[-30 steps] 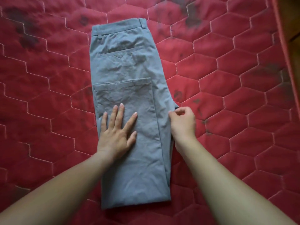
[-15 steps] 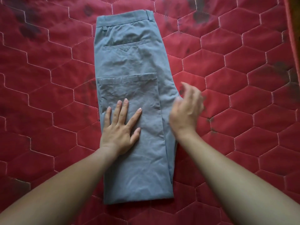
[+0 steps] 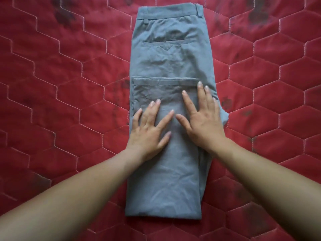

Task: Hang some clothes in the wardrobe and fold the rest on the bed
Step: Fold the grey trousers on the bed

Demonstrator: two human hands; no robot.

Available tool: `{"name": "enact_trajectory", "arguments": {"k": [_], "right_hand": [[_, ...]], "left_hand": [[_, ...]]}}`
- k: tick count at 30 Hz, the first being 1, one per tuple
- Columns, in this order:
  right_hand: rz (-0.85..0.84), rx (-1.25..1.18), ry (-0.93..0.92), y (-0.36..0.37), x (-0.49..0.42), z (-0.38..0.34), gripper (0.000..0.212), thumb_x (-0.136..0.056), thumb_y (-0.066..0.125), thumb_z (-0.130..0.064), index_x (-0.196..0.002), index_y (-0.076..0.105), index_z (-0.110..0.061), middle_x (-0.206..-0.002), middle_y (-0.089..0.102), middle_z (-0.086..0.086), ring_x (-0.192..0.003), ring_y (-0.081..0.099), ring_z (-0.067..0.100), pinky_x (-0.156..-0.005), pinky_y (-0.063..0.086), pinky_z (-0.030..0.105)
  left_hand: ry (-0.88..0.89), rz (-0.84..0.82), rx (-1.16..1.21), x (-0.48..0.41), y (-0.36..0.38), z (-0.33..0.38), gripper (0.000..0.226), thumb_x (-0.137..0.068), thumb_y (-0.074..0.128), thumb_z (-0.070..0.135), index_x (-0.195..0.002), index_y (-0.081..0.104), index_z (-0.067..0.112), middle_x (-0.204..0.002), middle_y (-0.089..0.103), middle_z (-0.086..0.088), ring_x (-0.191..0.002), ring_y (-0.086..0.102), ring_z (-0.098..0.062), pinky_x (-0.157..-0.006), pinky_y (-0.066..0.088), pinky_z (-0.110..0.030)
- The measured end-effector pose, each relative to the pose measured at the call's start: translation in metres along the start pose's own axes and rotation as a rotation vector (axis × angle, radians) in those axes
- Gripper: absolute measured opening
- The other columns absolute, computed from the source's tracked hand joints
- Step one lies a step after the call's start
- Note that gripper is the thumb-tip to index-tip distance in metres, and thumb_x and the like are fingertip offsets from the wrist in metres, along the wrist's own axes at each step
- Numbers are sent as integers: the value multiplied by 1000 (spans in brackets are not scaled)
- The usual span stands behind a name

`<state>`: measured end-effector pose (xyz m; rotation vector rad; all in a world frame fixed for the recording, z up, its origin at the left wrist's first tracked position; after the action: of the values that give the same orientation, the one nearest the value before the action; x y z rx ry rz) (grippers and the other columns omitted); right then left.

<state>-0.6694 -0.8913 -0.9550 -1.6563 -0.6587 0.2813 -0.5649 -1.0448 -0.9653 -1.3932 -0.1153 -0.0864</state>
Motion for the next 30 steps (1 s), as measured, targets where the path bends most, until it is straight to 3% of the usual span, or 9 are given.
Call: {"name": "enact_trajectory", "arguments": {"k": [3, 7, 10, 14, 18, 21, 24, 26, 30], "right_hand": [[69, 64, -89, -7, -32, -5, 75, -98, 35, -64, -161, 23, -24, -168, 7, 17, -155, 5, 38, -122, 11, 61], [-55, 122, -36, 11, -57, -3, 80, -97, 25, -69, -162, 7, -27, -170, -2, 9, -156, -9, 31, -123, -4, 59], [-53, 97, -44, 1, -53, -5, 78, -97, 31, -66, -161, 16, -24, -167, 14, 11, -155, 7, 33, -123, 5, 56], [36, -49, -38, -38, -68, 3, 50, -87, 62, -37, -129, 58, -11, -119, 55, 15, -115, 50, 39, -92, 40, 49], [-336, -289, 112, -62, -97, 11, 7, -83, 67, -15, -89, 64, -16, -91, 64, 6, -93, 61, 31, -73, 46, 35], [-423, -350, 139, -93, -120, 9, 10, -79, 71, -10, -76, 63, -16, -72, 65, 1, -74, 66, 27, -58, 45, 31], [-251, -347, 132, -127, -170, 15, 7, -80, 71, -8, -86, 66, -8, -87, 68, 14, -90, 64, 35, -72, 46, 37], [-134, -385, 187, -138, -205, 19, 29, -85, 69, -13, -113, 65, -11, -115, 65, 17, -109, 61, 36, -89, 50, 38], [-22, -138, 187, -116, -194, -10, 72, -93, 61, -43, -154, 28, -23, -161, 19, 18, -145, 24, 40, -115, 30, 56]], "left_hand": [[-115, 110, -54, -42, -21, -39, 67, -97, 37, 56, -159, 20, 34, -167, 8, -18, -155, 7, -32, -121, 12, -59], [-149, -74, -74, -72, -10, -68, 71, -98, 27, 64, -160, 7, 37, -168, -4, -13, -154, -6, -37, -121, 3, -61], [-173, -84, -52, -68, -22, -65, 69, -98, 31, 63, -159, 13, 37, -167, 8, -11, -153, 8, -35, -120, 13, -56], [-245, -44, 234, -87, -64, -88, 46, -88, 61, 41, -130, 55, 22, -122, 49, -8, -111, 54, -31, -90, 47, -44], [-222, -365, 387, -117, -88, -107, 18, -86, 73, 24, -100, 68, 14, -90, 56, -1, -97, 62, -30, -74, 40, -29], [-161, -444, 374, -137, -109, -113, 12, -87, 76, 23, -94, 68, 17, -83, 57, 2, -93, 62, -28, -70, 37, -26], [-229, -241, 365, -183, -140, -136, 19, -87, 75, 20, -103, 69, 13, -97, 61, -3, -101, 62, -29, -75, 38, -26], [-328, -66, 412, -213, -156, -148, 32, -87, 72, 18, -119, 66, 16, -117, 61, -8, -110, 61, -28, -85, 43, -26], [-466, 93, 406, -193, -136, -123, 62, -96, 57, 29, -153, 34, 24, -158, 24, -14, -143, 33, -33, -117, 31, -44]]}}
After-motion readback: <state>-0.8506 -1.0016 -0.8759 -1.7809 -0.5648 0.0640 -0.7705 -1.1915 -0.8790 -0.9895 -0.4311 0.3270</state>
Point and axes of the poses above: each hand's wrist, its own x-axis away from the middle knuckle, its own y-axis out of the palm, z = x × y, the point moved 5 cm from there along -x, towards the middle knuckle
